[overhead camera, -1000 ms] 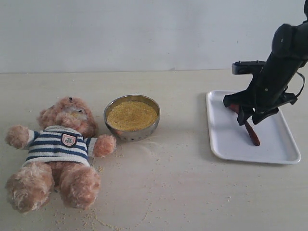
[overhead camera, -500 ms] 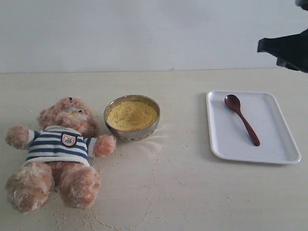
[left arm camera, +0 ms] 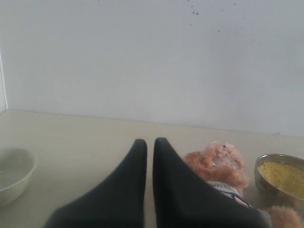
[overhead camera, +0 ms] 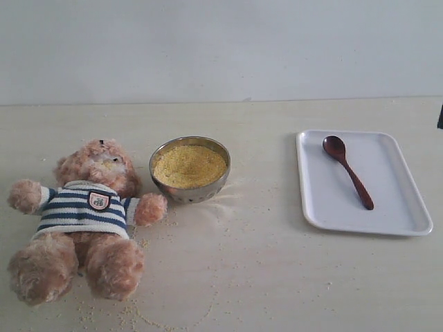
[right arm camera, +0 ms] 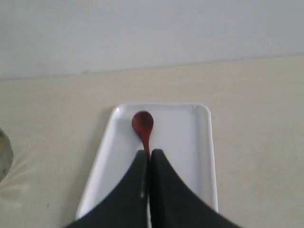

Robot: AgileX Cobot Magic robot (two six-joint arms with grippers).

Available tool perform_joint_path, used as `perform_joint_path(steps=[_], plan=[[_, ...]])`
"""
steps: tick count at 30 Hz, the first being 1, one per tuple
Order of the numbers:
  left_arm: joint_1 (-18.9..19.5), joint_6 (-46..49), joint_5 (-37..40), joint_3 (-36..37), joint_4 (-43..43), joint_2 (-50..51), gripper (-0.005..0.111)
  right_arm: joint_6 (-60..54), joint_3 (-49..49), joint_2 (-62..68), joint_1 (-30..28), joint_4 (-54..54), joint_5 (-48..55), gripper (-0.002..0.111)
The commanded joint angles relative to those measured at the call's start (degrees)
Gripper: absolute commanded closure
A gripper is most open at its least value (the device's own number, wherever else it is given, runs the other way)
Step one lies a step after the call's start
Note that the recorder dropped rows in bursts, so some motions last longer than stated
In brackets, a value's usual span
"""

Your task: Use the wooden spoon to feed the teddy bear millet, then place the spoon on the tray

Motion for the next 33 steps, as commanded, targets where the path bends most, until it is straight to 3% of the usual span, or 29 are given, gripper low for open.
perform_joint_path(steps=[1, 5, 8, 10, 16, 19, 22, 30, 33], plan=[[-0.28, -0.28, -0.07, 0.15, -0.14, -0.22, 0.102, 1.88, 0.43, -3.38, -0.10, -2.04, 6.06, 0.108], [-0.28, -0.28, -0.19, 0.15, -0.14, -0.22, 0.102, 14.74, 5.55, -5.60, -0.10, -2.57, -13.55, 0.108], [-0.28, -0.28, -0.32, 0.15, -0.14, -0.22, 0.102, 13.67, 11.53, -5.45, -0.10, 0.95, -27.57, 0.108], [-0.28, -0.28, -0.32, 0.15, -0.14, -0.22, 0.102, 7.96, 15.03, -5.34, 0.04, 4.63, -31.22, 0.108], [-0.28, -0.28, -0.60, 0.15, -0.14, -0.22, 0.102, -10.96, 25.02, -14.51, -0.08, 15.54, -31.43, 0.108], [-0.28, -0.28, -0.60, 0.15, -0.14, -0.22, 0.102, -14.67, 28.16, -22.27, -0.08, 20.28, -34.08, 0.108], [-0.28, -0.28, -0.50, 0.15, -0.14, -0.33, 0.102, -25.36, 28.16, -28.97, -0.49, 29.52, -25.90, 0.108], [-0.28, -0.28, -0.72, 0.15, -0.14, -0.33, 0.102, -54.68, 28.16, -37.57, -0.88, 30.65, -24.41, 0.108], [-0.28, -0.28, -0.72, 0.15, -0.14, -0.33, 0.102, -54.02, 28.16, -39.07, -2.34, 29.91, -19.52, 0.108]])
